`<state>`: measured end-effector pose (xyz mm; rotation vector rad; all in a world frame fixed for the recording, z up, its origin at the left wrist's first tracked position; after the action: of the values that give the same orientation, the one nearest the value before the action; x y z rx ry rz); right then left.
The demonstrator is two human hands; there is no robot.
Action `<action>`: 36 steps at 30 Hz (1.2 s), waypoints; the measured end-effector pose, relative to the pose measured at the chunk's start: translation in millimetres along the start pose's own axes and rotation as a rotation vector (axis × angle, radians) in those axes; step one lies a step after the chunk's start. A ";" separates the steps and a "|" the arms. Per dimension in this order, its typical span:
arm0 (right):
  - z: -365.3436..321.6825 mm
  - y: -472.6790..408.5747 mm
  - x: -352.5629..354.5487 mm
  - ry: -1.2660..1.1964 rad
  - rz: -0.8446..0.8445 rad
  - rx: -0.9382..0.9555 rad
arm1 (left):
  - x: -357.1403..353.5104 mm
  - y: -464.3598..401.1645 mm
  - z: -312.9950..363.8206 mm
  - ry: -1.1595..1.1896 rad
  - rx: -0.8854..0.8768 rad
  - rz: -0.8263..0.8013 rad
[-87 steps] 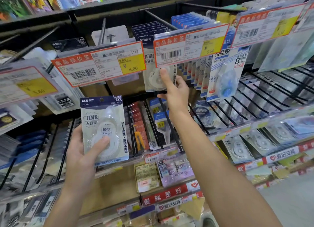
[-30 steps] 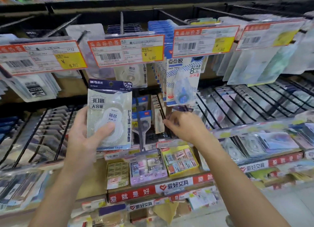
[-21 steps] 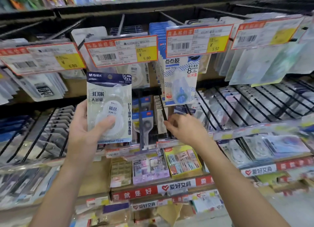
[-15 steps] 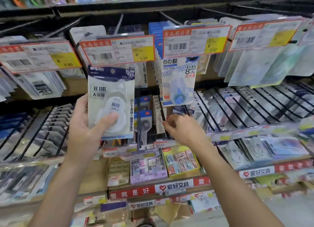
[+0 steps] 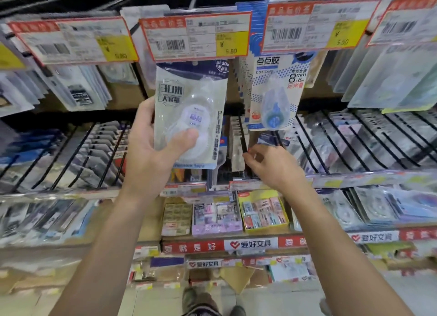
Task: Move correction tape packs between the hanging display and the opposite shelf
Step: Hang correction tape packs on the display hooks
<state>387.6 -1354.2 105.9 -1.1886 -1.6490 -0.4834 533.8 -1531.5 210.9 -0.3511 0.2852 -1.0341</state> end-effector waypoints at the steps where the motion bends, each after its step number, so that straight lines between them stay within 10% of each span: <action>1: -0.3 0.3 0.2 -0.004 0.001 0.002 | -1.0 -2.3 0.5 0.005 -0.005 -0.002; 36: 4.3 2.5 -0.9 -0.043 -0.023 -0.080 | -18.2 0.5 -2.1 0.147 0.071 0.031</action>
<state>387.7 -1350.3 102.8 -1.2474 -1.6948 -0.5457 524.6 -1515.6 210.0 -0.2065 0.3842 -1.0390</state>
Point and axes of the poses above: each hand's wrist, its own y-axis away from the middle knuckle, its own x-axis out of the back of the hand, z = x × y, the point moved 5 cm from there along -y, towards the middle knuckle, and after that the axes turned 5 degrees about z, right-handed, at the moved point
